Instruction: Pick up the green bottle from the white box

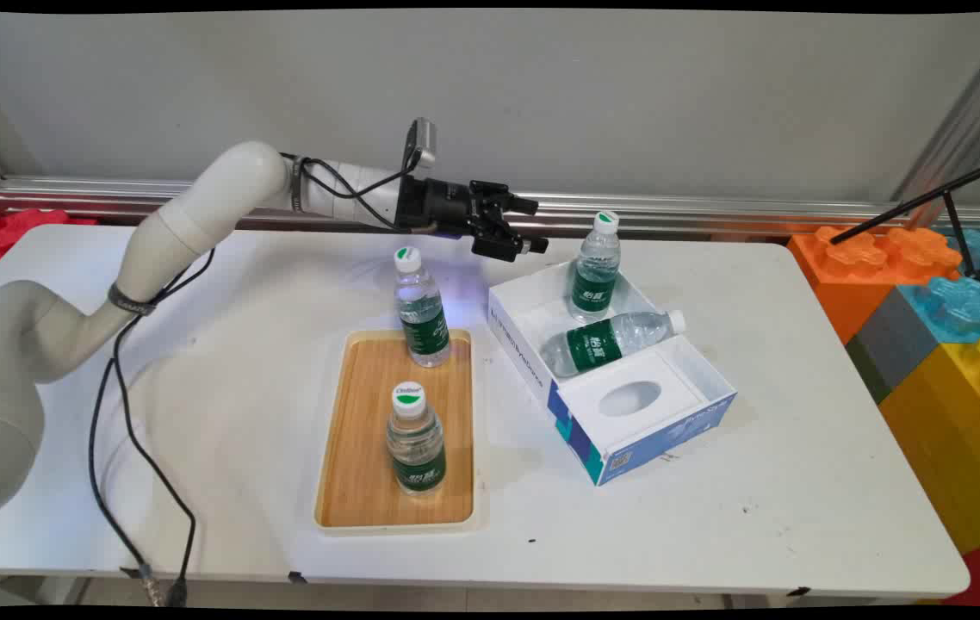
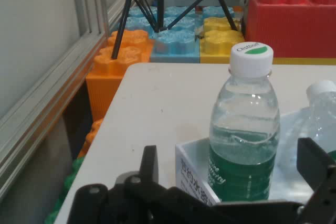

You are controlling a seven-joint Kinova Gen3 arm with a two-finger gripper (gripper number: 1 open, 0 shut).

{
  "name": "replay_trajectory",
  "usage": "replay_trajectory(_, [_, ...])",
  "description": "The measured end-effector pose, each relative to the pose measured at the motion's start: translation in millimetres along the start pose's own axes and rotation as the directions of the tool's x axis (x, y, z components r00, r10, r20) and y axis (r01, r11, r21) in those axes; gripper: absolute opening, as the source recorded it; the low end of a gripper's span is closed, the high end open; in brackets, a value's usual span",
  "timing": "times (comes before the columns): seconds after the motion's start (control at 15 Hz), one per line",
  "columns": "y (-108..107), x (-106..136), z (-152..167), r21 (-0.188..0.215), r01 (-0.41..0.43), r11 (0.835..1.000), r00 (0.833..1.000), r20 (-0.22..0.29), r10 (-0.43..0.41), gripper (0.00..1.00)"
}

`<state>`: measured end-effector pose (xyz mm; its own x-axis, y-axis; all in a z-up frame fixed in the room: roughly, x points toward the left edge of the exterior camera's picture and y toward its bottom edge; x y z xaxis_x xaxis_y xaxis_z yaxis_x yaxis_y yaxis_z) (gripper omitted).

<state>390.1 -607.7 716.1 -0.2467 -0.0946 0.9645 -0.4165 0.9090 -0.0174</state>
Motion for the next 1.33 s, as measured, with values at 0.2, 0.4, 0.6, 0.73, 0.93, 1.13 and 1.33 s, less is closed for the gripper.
replay_trajectory(0.2, [-5, -1, 7, -0.011, -0.009, 1.0, 1.0, -0.005, 0.009, 1.0])
replay_trajectory(0.4, [-8, -2, 14, -0.021, -0.015, 1.0, 1.0, -0.01, 0.015, 1.0])
replay_trajectory(0.6, [-10, -4, 22, -0.031, -0.016, 0.999, 1.0, -0.013, 0.015, 1.0])
replay_trajectory(0.73, [-8, -7, 30, -0.042, -0.012, 0.999, 1.0, -0.013, 0.012, 1.0])
replay_trajectory(0.93, [-3, -12, 41, -0.06, -0.006, 0.998, 1.0, -0.012, 0.005, 1.0])
replay_trajectory(1.13, [3, -16, 50, -0.075, -0.003, 0.997, 1.0, -0.012, 0.002, 1.0])
replay_trajectory(1.33, [8, -20, 60, -0.085, -0.002, 0.996, 1.0, -0.013, 0.001, 1.0])
